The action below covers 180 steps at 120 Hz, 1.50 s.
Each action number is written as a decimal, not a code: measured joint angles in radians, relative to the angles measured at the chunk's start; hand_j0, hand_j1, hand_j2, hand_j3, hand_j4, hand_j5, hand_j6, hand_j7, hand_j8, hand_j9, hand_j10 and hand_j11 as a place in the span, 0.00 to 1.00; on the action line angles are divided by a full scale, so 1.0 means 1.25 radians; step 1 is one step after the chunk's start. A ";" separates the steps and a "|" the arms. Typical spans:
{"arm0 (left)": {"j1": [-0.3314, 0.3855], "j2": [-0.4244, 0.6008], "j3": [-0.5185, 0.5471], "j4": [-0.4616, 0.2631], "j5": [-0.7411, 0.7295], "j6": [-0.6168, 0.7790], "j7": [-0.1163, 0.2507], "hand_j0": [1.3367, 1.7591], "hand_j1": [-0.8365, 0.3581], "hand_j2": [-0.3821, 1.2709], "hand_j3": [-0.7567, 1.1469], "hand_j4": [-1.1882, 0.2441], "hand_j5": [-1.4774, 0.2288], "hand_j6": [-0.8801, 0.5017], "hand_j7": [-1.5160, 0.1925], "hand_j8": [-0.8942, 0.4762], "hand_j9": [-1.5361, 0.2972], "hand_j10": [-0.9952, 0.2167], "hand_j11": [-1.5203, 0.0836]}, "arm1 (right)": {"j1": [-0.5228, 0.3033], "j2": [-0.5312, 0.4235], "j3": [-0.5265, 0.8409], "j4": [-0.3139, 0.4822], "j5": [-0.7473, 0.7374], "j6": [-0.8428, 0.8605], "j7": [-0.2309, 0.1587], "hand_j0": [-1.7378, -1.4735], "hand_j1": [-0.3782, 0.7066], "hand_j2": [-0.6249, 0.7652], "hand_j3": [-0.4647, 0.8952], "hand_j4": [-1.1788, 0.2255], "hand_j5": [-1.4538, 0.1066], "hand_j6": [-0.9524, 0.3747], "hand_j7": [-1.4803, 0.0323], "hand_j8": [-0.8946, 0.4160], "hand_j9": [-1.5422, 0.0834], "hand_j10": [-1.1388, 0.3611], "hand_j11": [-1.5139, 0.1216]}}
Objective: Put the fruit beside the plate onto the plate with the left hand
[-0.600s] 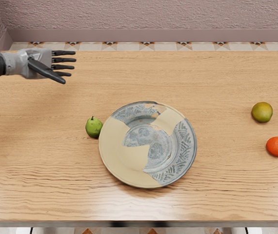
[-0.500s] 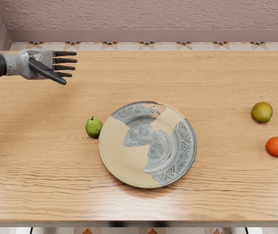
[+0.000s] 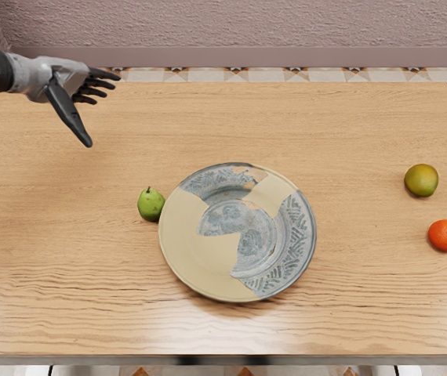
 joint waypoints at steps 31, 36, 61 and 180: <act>-0.039 0.107 0.138 -0.263 0.095 0.000 -0.110 0.76 0.99 0.23 0.40 0.83 0.87 0.63 0.89 0.65 0.84 0.82 0.95 | 0.000 0.000 0.000 0.000 0.000 0.000 0.000 0.30 0.06 0.45 0.34 0.82 0.91 0.70 0.95 0.66 0.93 0.74 0.90; -0.026 0.107 0.151 -0.299 0.097 0.000 -0.117 0.76 0.99 0.23 0.40 0.83 0.87 0.63 0.89 0.65 0.84 0.82 0.95 | 0.000 0.000 0.000 0.000 0.000 0.000 0.000 0.30 0.06 0.45 0.34 0.82 0.91 0.70 0.95 0.66 0.93 0.74 0.90; -0.013 0.108 0.177 -0.390 0.107 0.036 -0.130 0.76 0.99 0.23 0.40 0.83 0.87 0.63 0.89 0.65 0.84 0.82 0.95 | 0.000 0.000 0.000 0.000 0.000 0.000 0.000 0.30 0.06 0.45 0.34 0.82 0.91 0.70 0.95 0.66 0.93 0.74 0.90; -0.123 0.064 0.445 -0.554 0.230 0.445 -0.117 0.76 0.99 0.23 0.40 0.83 0.87 0.63 0.89 0.65 0.84 0.82 0.95 | 0.000 0.000 0.000 0.000 0.000 0.000 0.000 0.30 0.06 0.45 0.34 0.82 0.91 0.70 0.95 0.66 0.93 0.74 0.90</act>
